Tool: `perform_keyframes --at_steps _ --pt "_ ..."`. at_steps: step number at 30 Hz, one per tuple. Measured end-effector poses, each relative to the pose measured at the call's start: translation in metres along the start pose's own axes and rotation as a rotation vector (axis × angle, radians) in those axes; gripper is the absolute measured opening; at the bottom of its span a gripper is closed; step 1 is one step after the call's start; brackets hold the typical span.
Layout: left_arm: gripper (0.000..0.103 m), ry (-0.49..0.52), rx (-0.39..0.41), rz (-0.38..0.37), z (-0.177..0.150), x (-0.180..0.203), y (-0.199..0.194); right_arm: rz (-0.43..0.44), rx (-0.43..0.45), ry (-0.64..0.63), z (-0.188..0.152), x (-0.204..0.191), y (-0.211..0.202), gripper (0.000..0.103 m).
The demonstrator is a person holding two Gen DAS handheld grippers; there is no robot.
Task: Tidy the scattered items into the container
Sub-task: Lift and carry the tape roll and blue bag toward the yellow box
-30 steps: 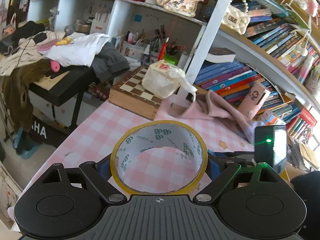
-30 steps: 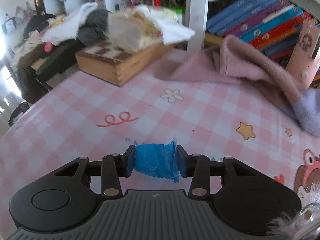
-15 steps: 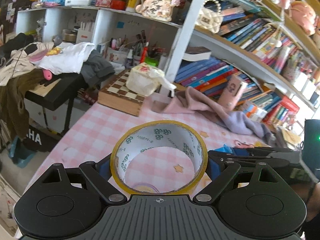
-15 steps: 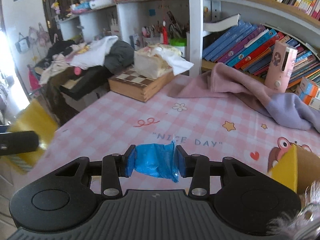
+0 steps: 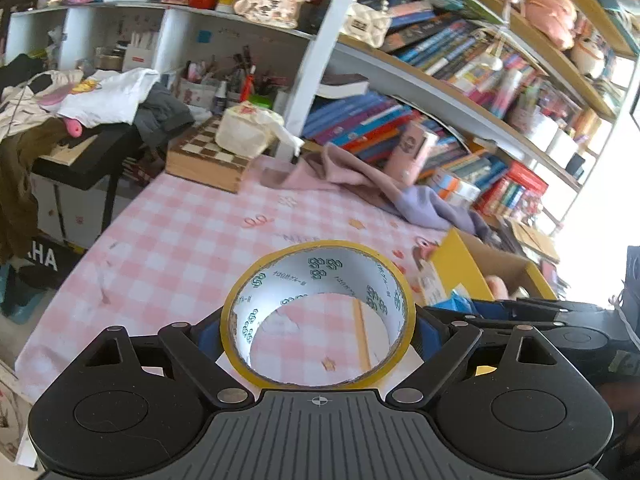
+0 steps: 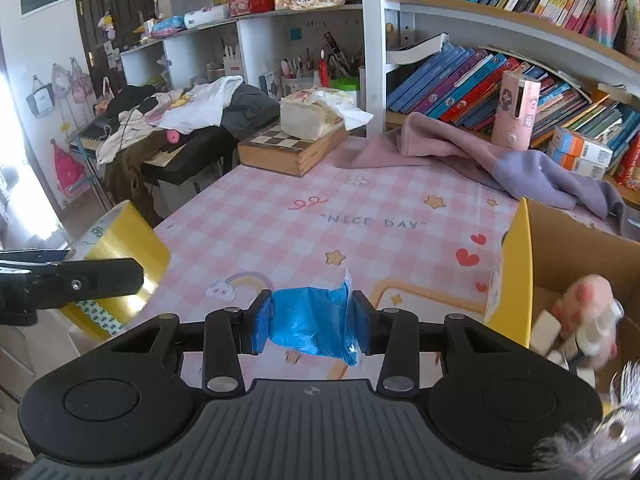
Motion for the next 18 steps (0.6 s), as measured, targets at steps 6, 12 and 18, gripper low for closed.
perform_keyframes --at_steps 6,12,18 --pt "0.090 0.020 -0.040 -0.055 -0.035 0.016 -0.027 -0.026 -0.016 0.025 -0.036 -0.017 -0.033 0.038" --pt "0.090 0.032 -0.060 -0.106 -0.056 0.030 -0.045 -0.082 -0.010 0.058 -0.071 -0.020 -0.070 0.038" --pt "0.090 0.092 -0.094 -0.182 -0.065 0.055 -0.046 -0.164 0.008 0.130 -0.092 -0.007 -0.103 0.038"
Point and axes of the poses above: each gripper's, at about its wrist camera, not at the fingertips, and y roughly the way its jaws point, x to its right, z to its top, the point moved 5 cm from there along y, roughly the way its jaws point, and after that the axes turned 7 degrees about -z, right-handed, at the moved point
